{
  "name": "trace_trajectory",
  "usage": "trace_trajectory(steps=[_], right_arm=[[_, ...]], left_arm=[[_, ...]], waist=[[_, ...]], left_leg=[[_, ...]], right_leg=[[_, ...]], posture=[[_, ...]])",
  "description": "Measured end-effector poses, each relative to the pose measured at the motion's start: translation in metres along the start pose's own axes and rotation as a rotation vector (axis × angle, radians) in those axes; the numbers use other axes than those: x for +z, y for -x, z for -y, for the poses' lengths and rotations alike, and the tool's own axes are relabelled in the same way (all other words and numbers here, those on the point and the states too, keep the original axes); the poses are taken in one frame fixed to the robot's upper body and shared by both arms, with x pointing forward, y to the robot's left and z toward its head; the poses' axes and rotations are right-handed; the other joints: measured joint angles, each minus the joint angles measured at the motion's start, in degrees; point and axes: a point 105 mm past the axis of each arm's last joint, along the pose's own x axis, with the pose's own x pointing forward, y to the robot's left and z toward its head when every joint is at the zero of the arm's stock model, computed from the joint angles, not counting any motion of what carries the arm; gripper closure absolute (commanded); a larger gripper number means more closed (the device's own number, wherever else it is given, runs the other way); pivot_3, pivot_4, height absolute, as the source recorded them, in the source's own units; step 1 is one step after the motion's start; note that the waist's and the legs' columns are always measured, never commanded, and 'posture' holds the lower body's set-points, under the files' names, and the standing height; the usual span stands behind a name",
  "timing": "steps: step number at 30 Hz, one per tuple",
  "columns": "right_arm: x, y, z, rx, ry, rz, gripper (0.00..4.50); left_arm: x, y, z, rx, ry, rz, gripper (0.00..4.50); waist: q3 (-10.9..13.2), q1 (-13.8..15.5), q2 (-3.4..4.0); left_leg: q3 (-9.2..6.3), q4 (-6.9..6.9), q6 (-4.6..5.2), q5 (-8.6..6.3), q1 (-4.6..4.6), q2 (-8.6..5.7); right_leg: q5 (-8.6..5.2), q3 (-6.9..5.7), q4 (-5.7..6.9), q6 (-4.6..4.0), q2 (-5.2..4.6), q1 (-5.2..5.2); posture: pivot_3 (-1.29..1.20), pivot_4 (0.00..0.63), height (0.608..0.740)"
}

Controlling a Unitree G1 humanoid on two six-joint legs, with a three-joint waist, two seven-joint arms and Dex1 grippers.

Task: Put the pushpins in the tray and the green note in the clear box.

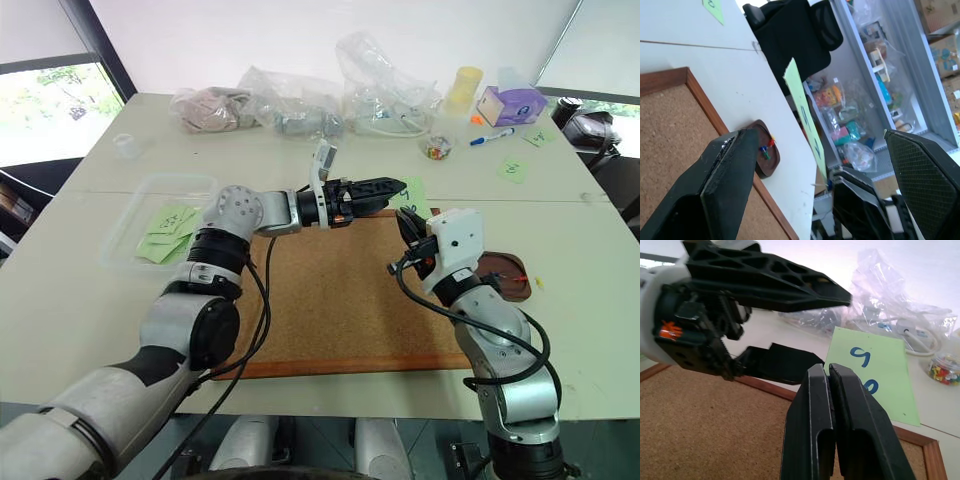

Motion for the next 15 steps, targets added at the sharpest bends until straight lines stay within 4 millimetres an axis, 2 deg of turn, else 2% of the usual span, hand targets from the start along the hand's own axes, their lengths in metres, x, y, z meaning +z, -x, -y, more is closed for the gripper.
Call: trace_trajectory(steps=[3,11,15], right_arm=[[0.001,0.001,-0.004,0.008,0.004,-0.003,4.5],[0.002,0.003,-0.01,0.022,0.006,-0.012,4.5],[0.002,0.003,-0.011,0.022,0.012,-0.016,4.5]], left_arm=[[-0.001,-0.006,0.0,0.002,-0.007,0.0,0.87],[-0.012,-0.013,-0.009,0.04,-0.046,-0.043,4.48],[-0.014,-0.015,-0.012,0.065,-0.121,-0.059,4.48]], waist=[[0.0,0.1,0.0],[0.0,0.0,-0.01],[0.0,0.0,-0.01]], left_leg=[[0.0,0.0,0.0,0.0,0.0,-0.01],[0.0,0.0,0.0,0.0,0.0,-0.01],[0.0,0.0,0.0,0.0,0.0,-0.01]], right_leg=[[0.0,0.0,-0.01,0.0,-0.01,0.0],[0.0,0.0,0.0,0.0,0.01,0.0],[0.0,0.0,-0.01,0.0,0.0,0.0]], posture=[[0.0,0.15,0.737],[0.0,0.15,0.737],[0.0,0.15,0.737]])
